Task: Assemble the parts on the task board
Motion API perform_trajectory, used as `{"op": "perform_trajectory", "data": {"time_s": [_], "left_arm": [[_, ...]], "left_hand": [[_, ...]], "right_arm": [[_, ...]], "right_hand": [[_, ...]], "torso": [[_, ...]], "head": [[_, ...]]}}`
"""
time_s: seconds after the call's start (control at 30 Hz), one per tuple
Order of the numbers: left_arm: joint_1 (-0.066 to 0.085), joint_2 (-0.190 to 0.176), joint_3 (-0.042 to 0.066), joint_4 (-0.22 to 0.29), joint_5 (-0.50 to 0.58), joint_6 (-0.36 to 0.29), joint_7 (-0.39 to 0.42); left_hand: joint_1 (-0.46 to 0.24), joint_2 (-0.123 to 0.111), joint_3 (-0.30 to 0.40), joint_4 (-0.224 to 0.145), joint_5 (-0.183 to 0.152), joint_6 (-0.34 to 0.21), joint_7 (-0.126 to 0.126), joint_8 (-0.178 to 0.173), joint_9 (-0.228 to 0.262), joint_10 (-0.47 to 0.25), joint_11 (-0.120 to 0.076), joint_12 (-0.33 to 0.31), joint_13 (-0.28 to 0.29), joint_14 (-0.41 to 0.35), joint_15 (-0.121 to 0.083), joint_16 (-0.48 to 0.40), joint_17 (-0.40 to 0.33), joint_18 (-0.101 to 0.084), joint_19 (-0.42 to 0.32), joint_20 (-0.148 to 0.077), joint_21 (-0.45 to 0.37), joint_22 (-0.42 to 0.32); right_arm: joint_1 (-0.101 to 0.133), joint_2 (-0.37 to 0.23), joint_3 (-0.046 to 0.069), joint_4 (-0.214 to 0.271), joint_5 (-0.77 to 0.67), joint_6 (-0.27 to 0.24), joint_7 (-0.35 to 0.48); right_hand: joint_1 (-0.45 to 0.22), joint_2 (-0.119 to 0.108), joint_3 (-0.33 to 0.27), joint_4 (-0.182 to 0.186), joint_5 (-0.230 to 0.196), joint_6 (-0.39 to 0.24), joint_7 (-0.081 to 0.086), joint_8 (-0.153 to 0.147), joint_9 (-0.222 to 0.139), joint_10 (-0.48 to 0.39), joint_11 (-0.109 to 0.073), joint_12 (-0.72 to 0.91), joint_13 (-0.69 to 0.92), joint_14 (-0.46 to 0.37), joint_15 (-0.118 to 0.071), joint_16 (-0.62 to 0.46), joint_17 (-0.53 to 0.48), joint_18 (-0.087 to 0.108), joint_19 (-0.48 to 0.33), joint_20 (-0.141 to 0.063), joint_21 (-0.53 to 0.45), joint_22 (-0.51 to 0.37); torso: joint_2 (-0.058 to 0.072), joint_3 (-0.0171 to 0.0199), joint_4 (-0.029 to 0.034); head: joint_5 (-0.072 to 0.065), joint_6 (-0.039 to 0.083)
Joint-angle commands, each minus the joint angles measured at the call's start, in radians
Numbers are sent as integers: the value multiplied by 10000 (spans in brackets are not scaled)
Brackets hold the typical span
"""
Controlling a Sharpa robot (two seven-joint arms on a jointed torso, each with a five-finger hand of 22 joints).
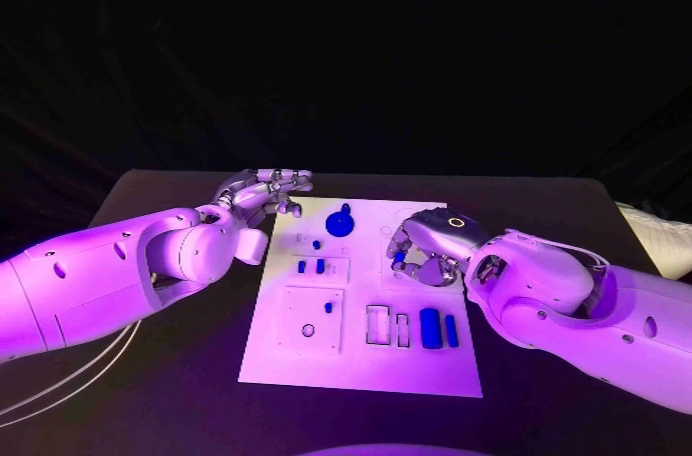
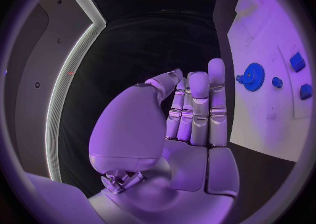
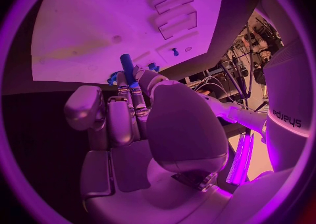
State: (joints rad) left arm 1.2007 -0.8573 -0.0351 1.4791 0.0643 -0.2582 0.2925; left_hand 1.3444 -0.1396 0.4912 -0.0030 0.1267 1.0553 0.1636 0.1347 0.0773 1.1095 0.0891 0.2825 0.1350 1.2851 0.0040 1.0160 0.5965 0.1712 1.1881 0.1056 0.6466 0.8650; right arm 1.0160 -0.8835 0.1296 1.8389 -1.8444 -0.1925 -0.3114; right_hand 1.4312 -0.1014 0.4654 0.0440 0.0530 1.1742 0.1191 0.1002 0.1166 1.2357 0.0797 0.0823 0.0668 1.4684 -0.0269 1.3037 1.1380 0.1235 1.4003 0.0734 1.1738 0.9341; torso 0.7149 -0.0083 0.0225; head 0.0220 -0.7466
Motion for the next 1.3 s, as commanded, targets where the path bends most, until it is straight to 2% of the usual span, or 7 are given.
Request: {"op": "perform_trajectory", "data": {"time_s": [0.03,0.17,0.3,0.57,0.7,1.03,1.3], "left_arm": [[3,15,6,5,-48,186,27],[3,44,6,-23,-49,181,21],[-10,126,6,-71,-49,205,25],[-37,289,6,-205,-49,238,27],[-41,390,6,-298,-49,252,39],[-43,599,6,-420,-91,315,38],[-43,634,6,-423,-109,316,55]], "left_hand": [[4,67,-42,4,6,-58,11,67,-13,-90,13,11,14,-21,13,-35,-10,110,81,11,-69,-10],[4,67,-42,4,6,-58,11,67,-13,-90,13,11,14,-21,13,-35,-10,110,81,11,-69,-10],[8,72,-44,1,7,-64,14,68,-14,-99,15,14,13,-25,14,-40,-21,111,78,12,-82,-20],[21,87,-48,-8,9,-75,18,71,-16,-115,19,23,11,-32,16,-43,-34,113,77,13,-101,-33],[-34,89,-109,23,-7,-82,27,84,-17,-129,30,51,13,-34,28,-39,-45,108,85,21,-117,-43],[7,121,-121,-3,1,-90,20,99,-18,-144,22,81,14,-42,24,-41,-69,110,95,21,-131,-51],[-35,119,-166,21,-8,-96,26,108,-19,-155,30,98,14,-44,30,-38,-78,108,99,25,-146,-61]], "right_arm": [[25,-39,26,309,248,-136,22],[25,146,36,665,555,-45,238],[-102,609,9,742,670,-105,500],[-531,1535,-111,408,398,-384,969],[-738,1958,-228,91,411,-338,1115],[-1002,2727,-539,-731,463,-202,1440],[-1112,2934,-618,-1026,347,-139,1441]], "right_hand": [[224,209,353,-305,61,55,40,28,17,357,-269,62,66,331,-47,59,15,-85,14,-35,49,7],[222,207,359,-312,61,55,41,27,18,361,-268,61,67,329,-47,51,1,-82,11,-36,42,-4],[218,208,367,-318,64,52,44,25,20,364,-267,58,68,327,-46,46,-6,-81,9,-38,41,-6],[156,174,369,-348,90,49,58,17,32,372,-257,32,71,328,-41,59,14,-81,3,-44,46,1],[158,180,399,-386,125,41,61,9,38,376,-257,18,74,326,-42,59,11,-81,0,-48,49,4],[138,183,453,-453,206,22,76,-9,49,381,-246,-13,77,327,-36,71,28,-81,-6,-55,55,11],[125,184,472,-480,243,14,82,-17,54,383,-241,-25,79,329,-33,80,41,-81,-8,-58,59,16]], "torso": [[6,2,8],[-1,-3,5],[-16,20,9],[-45,-23,82],[-48,-49,104],[-43,-30,112],[-38,-32,94]], "head": [[56,-33],[233,-89],[401,-94],[681,-226],[714,-232],[898,-340],[945,-380]]}}
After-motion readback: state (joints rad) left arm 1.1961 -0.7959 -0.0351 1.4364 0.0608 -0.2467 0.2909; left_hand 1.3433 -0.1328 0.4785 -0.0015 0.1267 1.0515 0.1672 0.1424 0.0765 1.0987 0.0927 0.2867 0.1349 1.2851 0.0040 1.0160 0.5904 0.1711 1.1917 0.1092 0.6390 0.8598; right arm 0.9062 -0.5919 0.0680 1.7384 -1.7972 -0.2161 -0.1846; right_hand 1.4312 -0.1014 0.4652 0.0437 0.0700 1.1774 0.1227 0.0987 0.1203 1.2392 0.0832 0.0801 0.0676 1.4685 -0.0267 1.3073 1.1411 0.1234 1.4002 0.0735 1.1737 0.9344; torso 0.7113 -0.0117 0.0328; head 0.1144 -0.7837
